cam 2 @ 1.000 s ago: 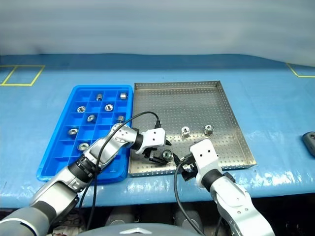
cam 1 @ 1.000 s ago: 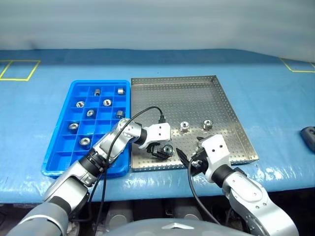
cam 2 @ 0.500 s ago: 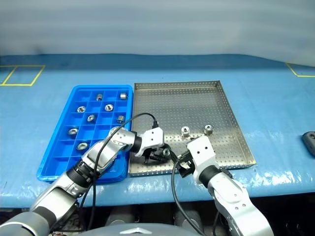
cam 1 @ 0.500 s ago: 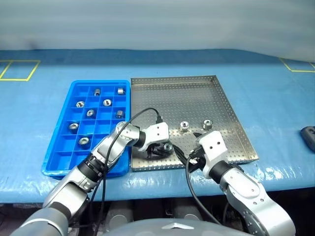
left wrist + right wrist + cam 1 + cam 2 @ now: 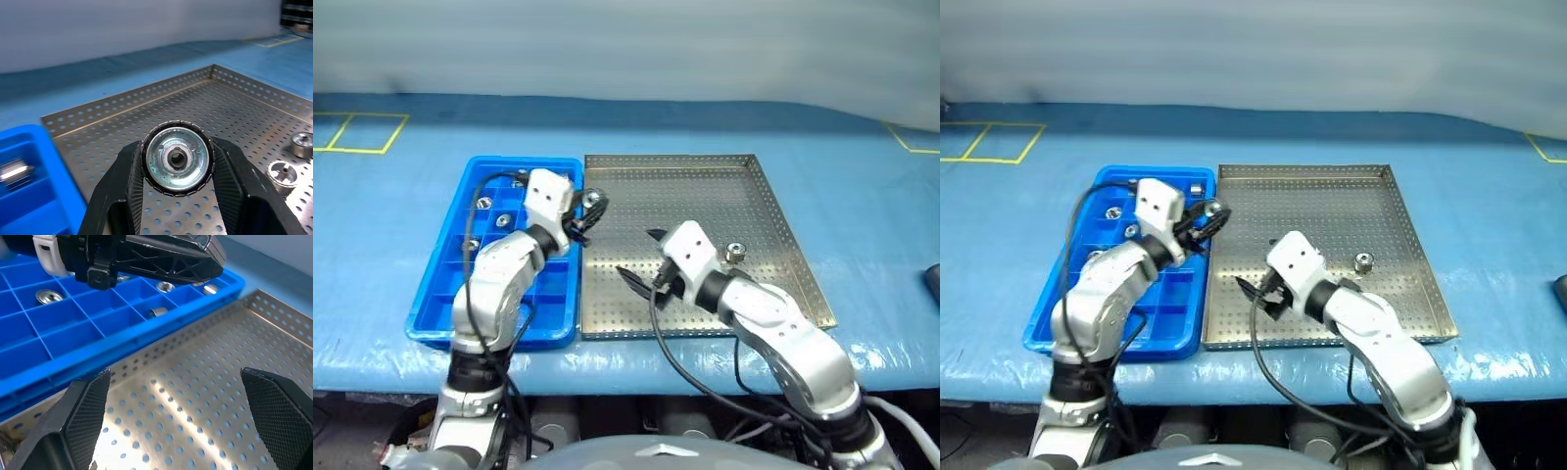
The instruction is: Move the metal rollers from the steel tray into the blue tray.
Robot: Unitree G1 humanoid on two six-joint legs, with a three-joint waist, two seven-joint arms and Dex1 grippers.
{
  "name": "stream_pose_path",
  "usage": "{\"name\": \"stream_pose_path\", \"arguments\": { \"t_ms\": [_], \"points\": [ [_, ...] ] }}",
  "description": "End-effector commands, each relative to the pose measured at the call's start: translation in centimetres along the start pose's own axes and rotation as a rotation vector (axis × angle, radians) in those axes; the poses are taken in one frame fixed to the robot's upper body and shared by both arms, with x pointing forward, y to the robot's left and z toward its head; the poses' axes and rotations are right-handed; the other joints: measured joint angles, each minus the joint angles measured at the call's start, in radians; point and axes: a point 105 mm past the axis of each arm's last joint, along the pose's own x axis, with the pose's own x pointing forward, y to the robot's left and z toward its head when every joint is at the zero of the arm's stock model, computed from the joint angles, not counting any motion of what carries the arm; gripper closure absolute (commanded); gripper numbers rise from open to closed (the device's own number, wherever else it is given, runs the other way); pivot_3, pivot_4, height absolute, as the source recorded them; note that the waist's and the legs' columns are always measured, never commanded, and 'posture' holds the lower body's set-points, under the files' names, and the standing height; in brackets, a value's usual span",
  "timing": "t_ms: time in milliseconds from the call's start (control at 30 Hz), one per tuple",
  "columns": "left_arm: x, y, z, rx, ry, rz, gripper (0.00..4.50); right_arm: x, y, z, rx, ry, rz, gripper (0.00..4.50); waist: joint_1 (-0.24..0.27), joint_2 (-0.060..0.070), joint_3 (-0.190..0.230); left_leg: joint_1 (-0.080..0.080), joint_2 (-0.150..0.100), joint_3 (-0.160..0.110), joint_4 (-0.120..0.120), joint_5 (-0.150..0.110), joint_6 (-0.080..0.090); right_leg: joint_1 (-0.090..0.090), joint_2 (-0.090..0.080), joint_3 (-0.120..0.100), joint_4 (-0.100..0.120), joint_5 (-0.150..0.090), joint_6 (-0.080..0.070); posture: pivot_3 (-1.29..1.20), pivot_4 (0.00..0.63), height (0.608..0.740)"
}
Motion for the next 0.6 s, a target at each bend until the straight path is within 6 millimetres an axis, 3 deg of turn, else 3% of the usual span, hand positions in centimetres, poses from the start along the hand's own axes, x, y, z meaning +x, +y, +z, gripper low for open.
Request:
{"name": "stream_pose_path", "arguments": {
  "t_ms": [33, 167, 300, 600],
  "points": [
    [-2.9, 1.7, 1.8, 0.058, -0.061, 0.148, 2.82, 1.7, 1.4, 1.4, -0.070, -0.055, 0.135, 0.00, 0.023, 0.000, 0.000, 0.000, 0.000, 0.000, 0.000, 0.000, 0.000, 0.000, 0.000, 0.000, 0.000, 0.000, 0.000, 0.34, 0.150, 0.740],
    [-4.8, 2.4, 1.5, 0.058, -0.033, 0.217, 2.82, 3.0, 2.3, 2.5, -0.089, -0.104, 0.217, 0.00, 0.066, 0.000, 0.000, -0.001, 0.000, 0.000, 0.000, 0.000, 0.000, 0.000, -0.001, -0.001, -0.001, 0.000, 0.000, 0.41, 0.150, 0.740],
    [-7.3, 3.2, -0.4, 0.048, 0.045, 0.315, 2.82, 4.6, 4.3, 3.1, -0.147, -0.132, 0.333, 0.00, 0.100, 0.000, 0.000, -0.001, -0.001, -0.001, 0.001, 0.000, 0.000, 0.001, -0.002, -0.002, -0.002, 0.000, 0.000, 0.46, 0.150, 0.740],
    [-10.0, 3.3, -3.4, -0.003, 0.147, 0.442, 2.82, 5.5, 6.3, 3.4, -0.188, -0.170, 0.456, 0.00, 0.210, 0.000, 0.000, -0.002, 0.000, 0.000, 0.000, 0.000, 0.000, 0.000, -0.001, -0.007, -0.002, -0.001, -0.002, 0.55, 0.150, 0.740]
  ]
}}
